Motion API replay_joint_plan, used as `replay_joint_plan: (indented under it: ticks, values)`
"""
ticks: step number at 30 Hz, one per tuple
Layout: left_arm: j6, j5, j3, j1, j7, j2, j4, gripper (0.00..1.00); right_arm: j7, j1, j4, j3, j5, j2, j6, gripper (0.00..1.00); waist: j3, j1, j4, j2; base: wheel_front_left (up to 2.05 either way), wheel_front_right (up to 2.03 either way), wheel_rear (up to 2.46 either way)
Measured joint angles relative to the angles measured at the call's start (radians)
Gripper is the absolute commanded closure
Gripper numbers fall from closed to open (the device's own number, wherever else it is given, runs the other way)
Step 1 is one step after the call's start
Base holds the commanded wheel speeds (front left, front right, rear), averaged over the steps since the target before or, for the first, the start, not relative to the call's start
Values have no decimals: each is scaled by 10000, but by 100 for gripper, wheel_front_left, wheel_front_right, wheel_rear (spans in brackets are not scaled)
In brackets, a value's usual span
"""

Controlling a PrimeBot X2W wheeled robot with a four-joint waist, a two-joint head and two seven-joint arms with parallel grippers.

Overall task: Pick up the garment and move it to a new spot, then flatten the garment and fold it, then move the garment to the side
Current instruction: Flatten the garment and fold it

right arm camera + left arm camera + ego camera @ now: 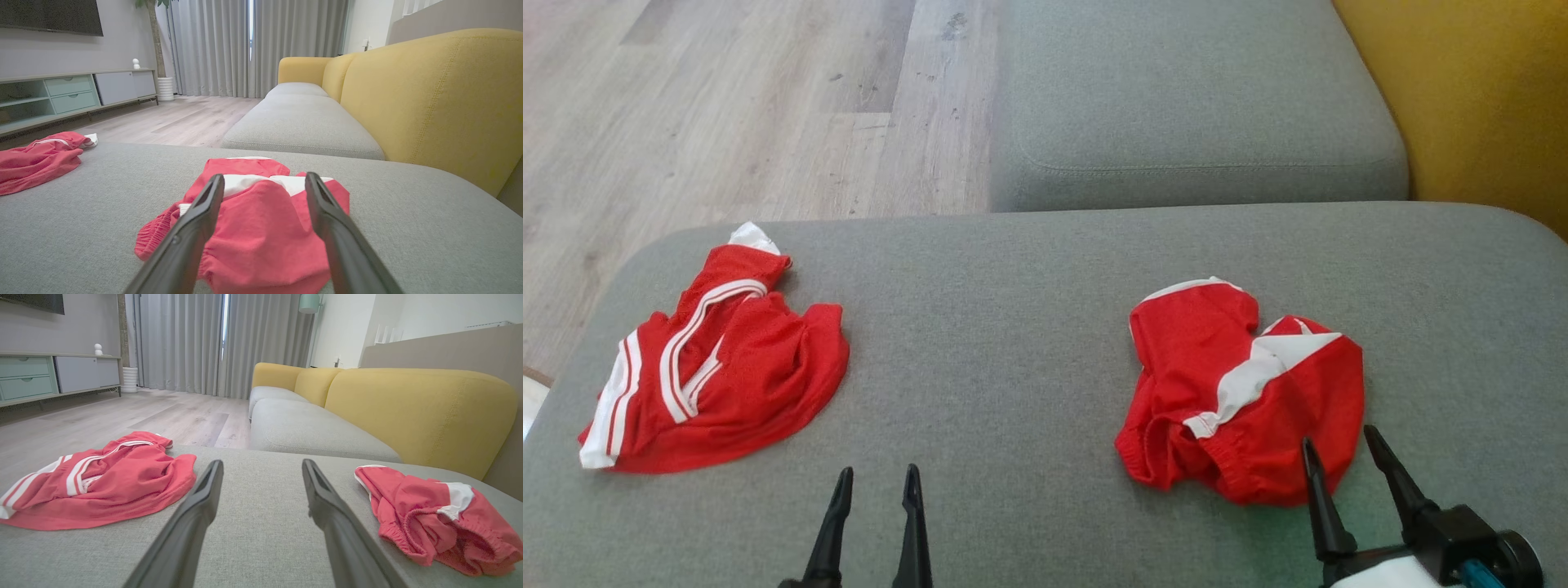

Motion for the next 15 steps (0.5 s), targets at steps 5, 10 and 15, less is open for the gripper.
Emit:
replay_joint_plan:
  ticks: [5, 10, 15]
  values:
    - [-88, 362, 196, 1, 0, -67, 105, 0, 0, 0, 0, 33, 0, 0, 0, 0, -21, 0, -69, 0, 0, 0, 0]
    - [-176, 663, 205, 2, 0, -113, 198, 0, 0, 0, 15, 61, 75, 0, 0, 0, -41, 0, -100, 0, 0, 0, 0]
    - [-178, 715, 249, 2, 0, -123, 236, 0, 0, 0, 31, 148, 75, 0, 0, 0, -62, 1, -106, 0, 0, 0, 0]
